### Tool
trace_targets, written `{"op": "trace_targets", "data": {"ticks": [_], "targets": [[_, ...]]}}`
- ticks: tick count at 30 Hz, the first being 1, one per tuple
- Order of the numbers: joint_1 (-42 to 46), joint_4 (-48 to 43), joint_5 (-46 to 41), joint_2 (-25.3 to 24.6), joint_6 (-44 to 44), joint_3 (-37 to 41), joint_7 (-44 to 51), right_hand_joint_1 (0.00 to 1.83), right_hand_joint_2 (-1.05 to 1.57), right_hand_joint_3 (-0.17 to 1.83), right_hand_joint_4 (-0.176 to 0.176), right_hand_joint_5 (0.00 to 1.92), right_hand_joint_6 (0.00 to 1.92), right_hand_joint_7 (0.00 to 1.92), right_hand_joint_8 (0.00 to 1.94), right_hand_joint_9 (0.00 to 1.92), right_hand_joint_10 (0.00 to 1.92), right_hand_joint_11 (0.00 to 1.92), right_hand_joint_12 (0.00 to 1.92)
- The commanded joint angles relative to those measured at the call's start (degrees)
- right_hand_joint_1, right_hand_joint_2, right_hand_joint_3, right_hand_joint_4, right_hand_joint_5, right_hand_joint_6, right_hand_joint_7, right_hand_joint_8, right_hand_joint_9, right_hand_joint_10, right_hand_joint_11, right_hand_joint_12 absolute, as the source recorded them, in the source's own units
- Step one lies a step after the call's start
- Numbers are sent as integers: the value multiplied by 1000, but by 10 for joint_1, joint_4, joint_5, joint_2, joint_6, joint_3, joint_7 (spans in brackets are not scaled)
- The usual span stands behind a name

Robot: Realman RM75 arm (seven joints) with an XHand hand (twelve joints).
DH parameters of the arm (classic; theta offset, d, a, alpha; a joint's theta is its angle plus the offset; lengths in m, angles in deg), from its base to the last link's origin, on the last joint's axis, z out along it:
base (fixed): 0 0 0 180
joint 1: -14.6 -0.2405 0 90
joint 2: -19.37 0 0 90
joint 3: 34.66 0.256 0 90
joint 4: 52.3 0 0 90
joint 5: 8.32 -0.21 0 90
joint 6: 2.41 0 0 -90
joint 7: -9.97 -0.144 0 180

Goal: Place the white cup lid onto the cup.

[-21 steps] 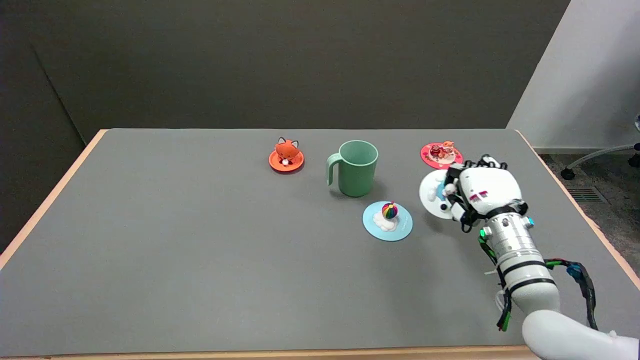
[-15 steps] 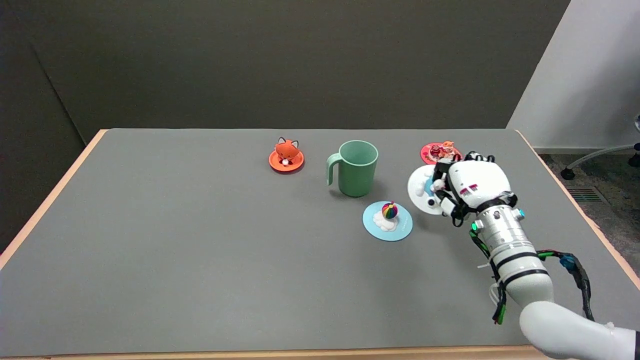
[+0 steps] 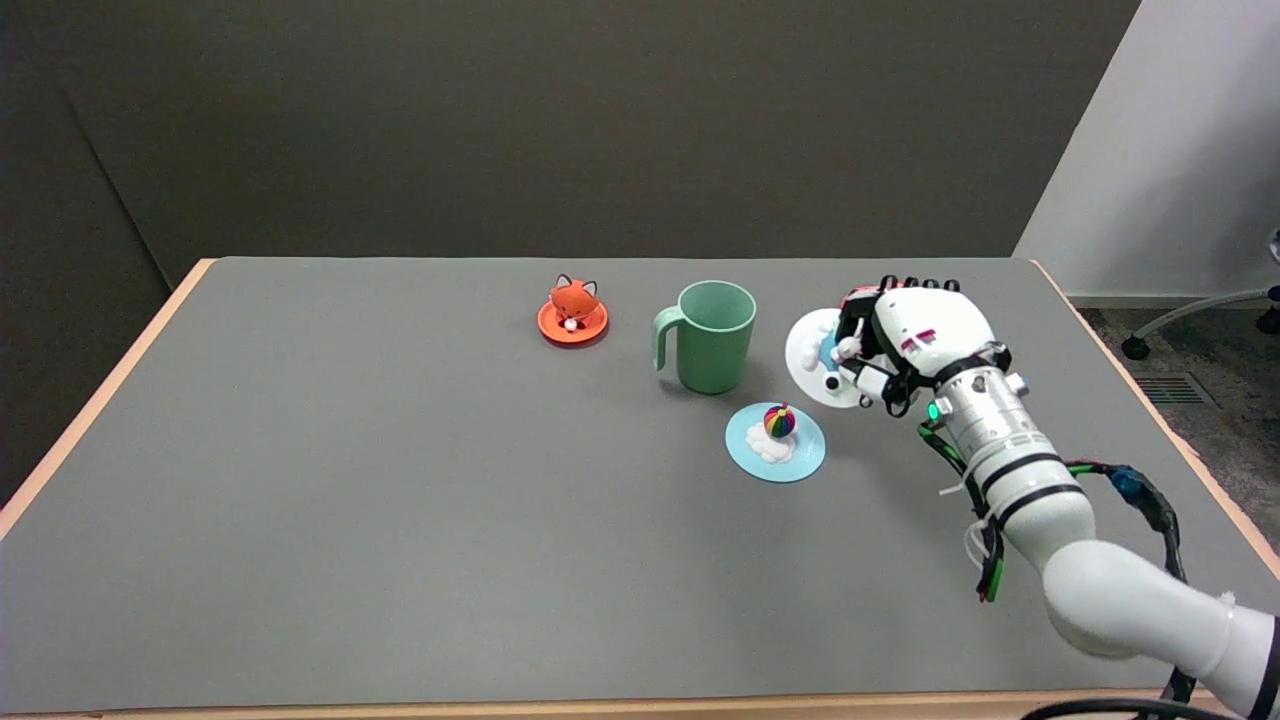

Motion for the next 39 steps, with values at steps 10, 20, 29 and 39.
{"op": "trace_targets", "data": {"ticks": [10, 20, 29, 39], "targets": [[-146, -5, -145, 27, -189, 35, 6, 1229, 1033, 137, 11, 949, 975, 1089, 899, 1034, 649, 755, 1306], [-247, -42, -194, 33, -248, -30, 10, 1257, 1040, 138, -154, 969, 980, 1019, 956, 1051, 625, 771, 1297], [-332, -71, -243, 33, -287, -94, 46, 1258, 1064, 105, -176, 953, 1008, 995, 983, 1031, 682, 808, 1207], [-392, -102, -263, 32, -333, -132, 61, 1259, 1063, 104, -176, 956, 1003, 1000, 977, 1040, 674, 822, 1190]]}}
